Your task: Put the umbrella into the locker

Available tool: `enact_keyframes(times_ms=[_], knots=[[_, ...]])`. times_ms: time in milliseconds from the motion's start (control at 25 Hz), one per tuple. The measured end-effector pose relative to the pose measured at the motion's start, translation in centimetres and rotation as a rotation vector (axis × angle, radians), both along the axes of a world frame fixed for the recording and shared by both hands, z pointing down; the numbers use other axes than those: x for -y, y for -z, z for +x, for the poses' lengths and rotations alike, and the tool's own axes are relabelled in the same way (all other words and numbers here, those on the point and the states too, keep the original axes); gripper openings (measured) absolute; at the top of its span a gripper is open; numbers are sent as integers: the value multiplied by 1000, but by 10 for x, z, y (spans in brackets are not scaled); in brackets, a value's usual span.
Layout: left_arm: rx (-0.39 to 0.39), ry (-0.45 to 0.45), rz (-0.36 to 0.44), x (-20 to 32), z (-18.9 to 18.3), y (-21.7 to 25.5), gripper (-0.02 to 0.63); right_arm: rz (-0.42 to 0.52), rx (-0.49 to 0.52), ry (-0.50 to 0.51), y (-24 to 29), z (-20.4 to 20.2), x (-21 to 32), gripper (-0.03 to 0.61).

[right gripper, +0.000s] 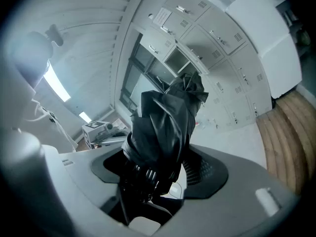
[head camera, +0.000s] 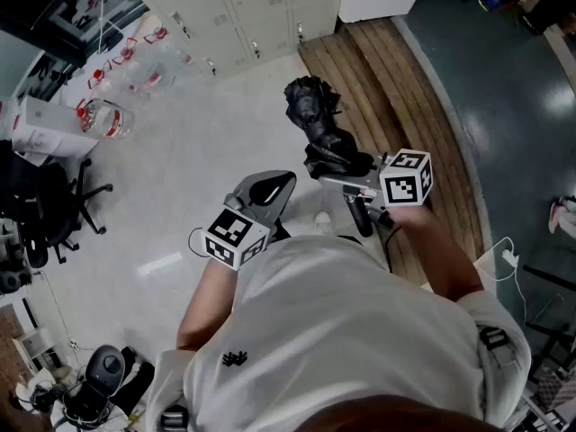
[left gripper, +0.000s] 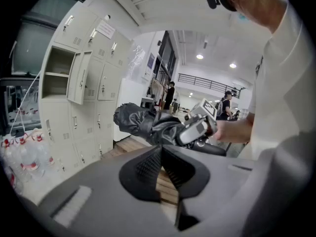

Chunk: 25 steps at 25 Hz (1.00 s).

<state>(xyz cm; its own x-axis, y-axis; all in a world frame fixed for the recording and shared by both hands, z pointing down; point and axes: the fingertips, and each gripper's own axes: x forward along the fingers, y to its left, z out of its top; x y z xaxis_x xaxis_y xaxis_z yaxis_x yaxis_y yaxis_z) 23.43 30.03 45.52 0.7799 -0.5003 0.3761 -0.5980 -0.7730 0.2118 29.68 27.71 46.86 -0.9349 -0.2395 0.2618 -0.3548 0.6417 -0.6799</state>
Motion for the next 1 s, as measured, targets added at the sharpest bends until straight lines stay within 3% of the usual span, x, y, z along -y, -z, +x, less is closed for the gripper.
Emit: enact_keyframes(times_ms=[280, 680, 1000], knots=[[-24, 100, -10, -23, -8, 1, 54, 6, 19, 46, -8, -7, 5, 324], [-84, 83, 23, -11, -125, 8, 54, 13, -77, 1, -4, -129, 33, 325], [-73, 70, 39, 11, -222, 8, 54, 24, -100, -82, -7, -207, 78, 325]])
